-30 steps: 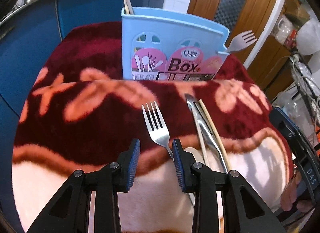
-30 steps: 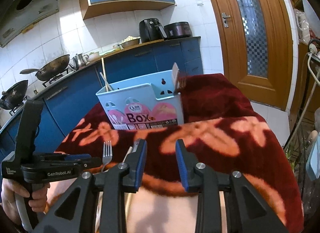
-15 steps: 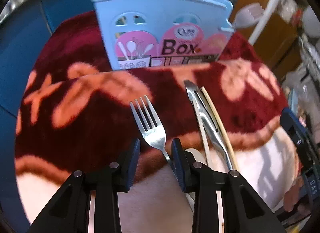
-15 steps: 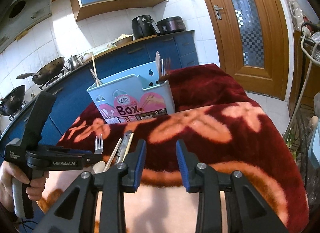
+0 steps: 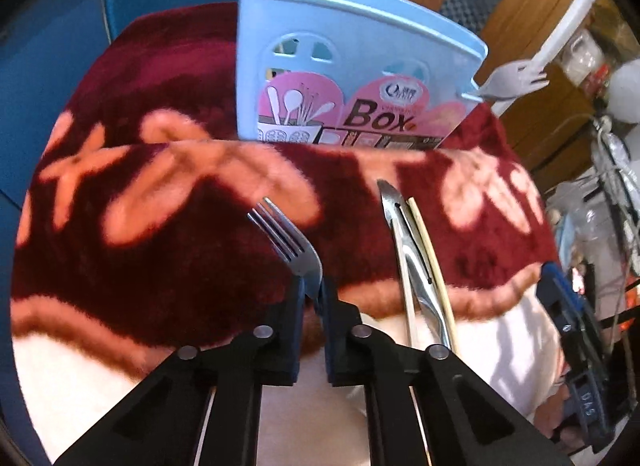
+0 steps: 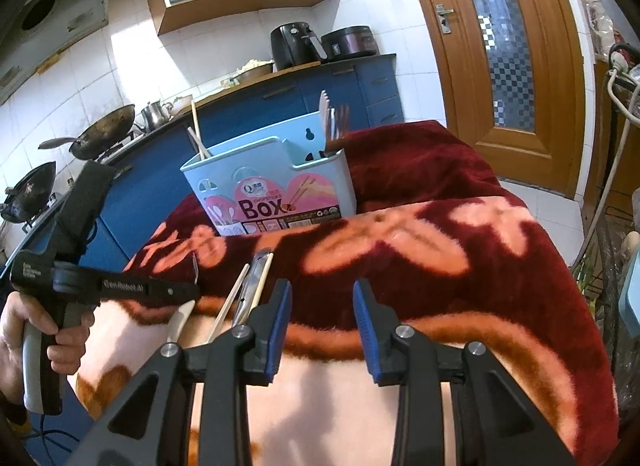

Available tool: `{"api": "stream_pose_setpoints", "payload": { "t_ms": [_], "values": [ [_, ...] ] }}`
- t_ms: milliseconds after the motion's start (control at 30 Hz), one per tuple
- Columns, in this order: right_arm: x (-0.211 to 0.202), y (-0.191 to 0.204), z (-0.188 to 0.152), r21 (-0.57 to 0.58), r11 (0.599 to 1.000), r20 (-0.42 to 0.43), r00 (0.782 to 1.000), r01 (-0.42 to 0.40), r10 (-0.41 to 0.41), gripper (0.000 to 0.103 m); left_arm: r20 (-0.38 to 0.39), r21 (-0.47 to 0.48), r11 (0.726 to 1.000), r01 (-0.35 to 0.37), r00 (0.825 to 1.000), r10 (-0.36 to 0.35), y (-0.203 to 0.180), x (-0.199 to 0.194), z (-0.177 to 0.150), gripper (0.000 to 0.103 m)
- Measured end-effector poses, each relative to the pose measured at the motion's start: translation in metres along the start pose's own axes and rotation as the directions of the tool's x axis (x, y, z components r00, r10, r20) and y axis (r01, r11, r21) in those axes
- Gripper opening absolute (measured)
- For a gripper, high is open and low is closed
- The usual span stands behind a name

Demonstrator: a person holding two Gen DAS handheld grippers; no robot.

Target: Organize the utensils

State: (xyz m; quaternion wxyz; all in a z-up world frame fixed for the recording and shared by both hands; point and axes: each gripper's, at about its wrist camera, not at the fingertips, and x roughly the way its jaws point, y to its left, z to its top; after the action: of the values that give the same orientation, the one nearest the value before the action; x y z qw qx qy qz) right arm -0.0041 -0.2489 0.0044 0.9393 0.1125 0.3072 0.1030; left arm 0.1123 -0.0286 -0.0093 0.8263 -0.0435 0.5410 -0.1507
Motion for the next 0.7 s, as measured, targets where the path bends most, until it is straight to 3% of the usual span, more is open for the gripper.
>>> {"api": "stream_pose_setpoints", "payload": {
  "t_ms": [433, 700],
  "values": [
    [0.018, 0.023, 0.006, -0.05, 0.996, -0.177, 0.982, -0.074, 0.064, 0.036, 0.125, -0.042, 0.997, 0.066, 0.99, -0.061, 0.027, -0.029, -0.007, 0.001],
    [0.045, 0.037, 0.013, -0.045, 0.991, -0.33, 0.938, -0.122, 0.101, 0.034, 0.25, -0.009, 0.997, 0.072, 0.966, -0.068, 0.033, -0.053, -0.01, 0.001]
  ]
}}
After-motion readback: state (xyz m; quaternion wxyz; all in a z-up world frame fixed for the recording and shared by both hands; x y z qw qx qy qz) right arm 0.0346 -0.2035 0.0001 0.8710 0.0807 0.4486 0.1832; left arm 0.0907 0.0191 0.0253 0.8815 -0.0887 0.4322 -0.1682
